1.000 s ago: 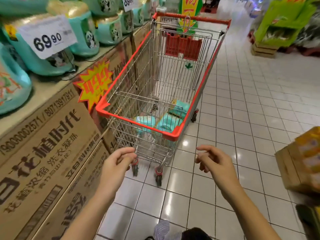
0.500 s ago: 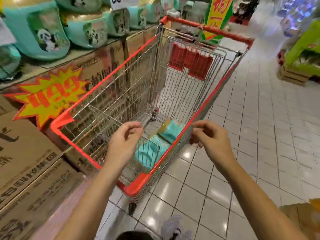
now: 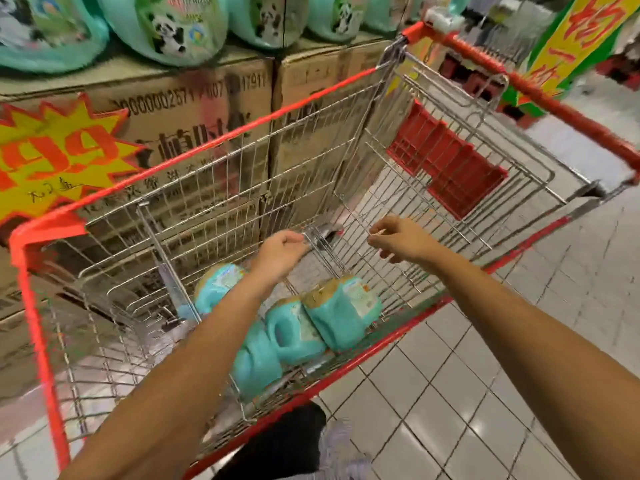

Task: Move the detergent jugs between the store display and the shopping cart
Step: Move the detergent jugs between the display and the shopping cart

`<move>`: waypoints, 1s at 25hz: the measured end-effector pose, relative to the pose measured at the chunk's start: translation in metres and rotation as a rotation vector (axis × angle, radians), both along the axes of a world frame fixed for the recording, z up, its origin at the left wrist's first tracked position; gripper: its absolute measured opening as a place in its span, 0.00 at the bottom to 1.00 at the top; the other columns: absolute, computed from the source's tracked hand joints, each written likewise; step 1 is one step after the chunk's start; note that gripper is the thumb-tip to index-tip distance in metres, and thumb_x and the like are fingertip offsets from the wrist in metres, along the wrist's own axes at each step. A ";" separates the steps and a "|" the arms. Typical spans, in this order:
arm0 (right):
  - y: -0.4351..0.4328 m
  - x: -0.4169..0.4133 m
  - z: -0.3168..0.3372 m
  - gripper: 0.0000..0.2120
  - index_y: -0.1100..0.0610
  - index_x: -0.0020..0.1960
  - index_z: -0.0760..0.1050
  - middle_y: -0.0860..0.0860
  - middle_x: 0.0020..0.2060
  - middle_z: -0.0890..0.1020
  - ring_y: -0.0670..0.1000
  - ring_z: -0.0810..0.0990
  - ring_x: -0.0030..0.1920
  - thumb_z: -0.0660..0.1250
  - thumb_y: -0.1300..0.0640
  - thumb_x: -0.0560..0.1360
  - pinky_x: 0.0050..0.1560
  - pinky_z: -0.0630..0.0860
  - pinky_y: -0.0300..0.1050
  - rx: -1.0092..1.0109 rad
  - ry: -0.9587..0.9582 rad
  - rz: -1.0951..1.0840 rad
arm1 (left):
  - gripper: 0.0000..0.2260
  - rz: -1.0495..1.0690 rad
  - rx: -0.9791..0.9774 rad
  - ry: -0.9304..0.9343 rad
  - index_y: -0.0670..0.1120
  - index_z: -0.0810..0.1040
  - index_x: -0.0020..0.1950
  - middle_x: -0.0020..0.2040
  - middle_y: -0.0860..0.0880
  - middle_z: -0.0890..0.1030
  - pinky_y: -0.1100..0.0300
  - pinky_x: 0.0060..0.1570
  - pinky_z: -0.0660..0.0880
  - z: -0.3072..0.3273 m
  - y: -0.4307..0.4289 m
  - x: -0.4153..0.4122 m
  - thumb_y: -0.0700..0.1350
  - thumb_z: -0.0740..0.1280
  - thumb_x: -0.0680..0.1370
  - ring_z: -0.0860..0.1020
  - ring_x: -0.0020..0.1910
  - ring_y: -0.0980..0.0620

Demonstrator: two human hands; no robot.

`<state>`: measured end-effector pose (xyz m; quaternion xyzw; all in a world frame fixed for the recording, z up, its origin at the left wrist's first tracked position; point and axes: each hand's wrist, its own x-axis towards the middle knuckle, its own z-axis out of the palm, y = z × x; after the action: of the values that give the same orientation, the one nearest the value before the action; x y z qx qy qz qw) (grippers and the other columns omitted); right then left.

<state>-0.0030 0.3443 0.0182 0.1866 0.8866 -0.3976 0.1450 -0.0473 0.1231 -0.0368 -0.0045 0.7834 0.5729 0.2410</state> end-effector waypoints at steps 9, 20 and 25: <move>0.096 -0.080 -0.162 0.28 0.62 0.70 0.67 0.59 0.55 0.76 0.59 0.77 0.58 0.72 0.62 0.73 0.54 0.74 0.47 0.036 -0.572 0.167 | 0.08 0.201 -0.061 -0.529 0.48 0.76 0.44 0.42 0.47 0.76 0.64 0.35 0.70 -0.151 0.054 -0.005 0.49 0.72 0.74 0.73 0.42 0.49; 0.101 -0.092 -0.324 0.32 0.62 0.55 0.73 0.54 0.40 0.75 0.48 0.80 0.33 0.73 0.72 0.52 0.39 0.81 0.48 -0.501 -0.876 0.087 | 0.55 0.544 -0.028 -0.550 0.44 0.56 0.77 0.64 0.49 0.72 0.71 0.56 0.73 -0.281 0.126 0.053 0.32 0.81 0.56 0.73 0.61 0.47; 0.112 -0.080 -0.343 0.38 0.65 0.72 0.61 0.63 0.63 0.75 0.62 0.74 0.64 0.73 0.73 0.67 0.67 0.70 0.62 -0.401 -0.829 0.352 | 0.36 0.534 -0.012 -0.688 0.48 0.72 0.65 0.52 0.50 0.83 0.62 0.47 0.79 -0.284 0.114 0.058 0.41 0.71 0.56 0.82 0.48 0.58</move>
<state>-0.0829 0.4560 -0.3248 0.1448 0.6783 -0.4221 0.5837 0.0102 0.2375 -0.3204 -0.3992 0.6321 0.5755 0.3314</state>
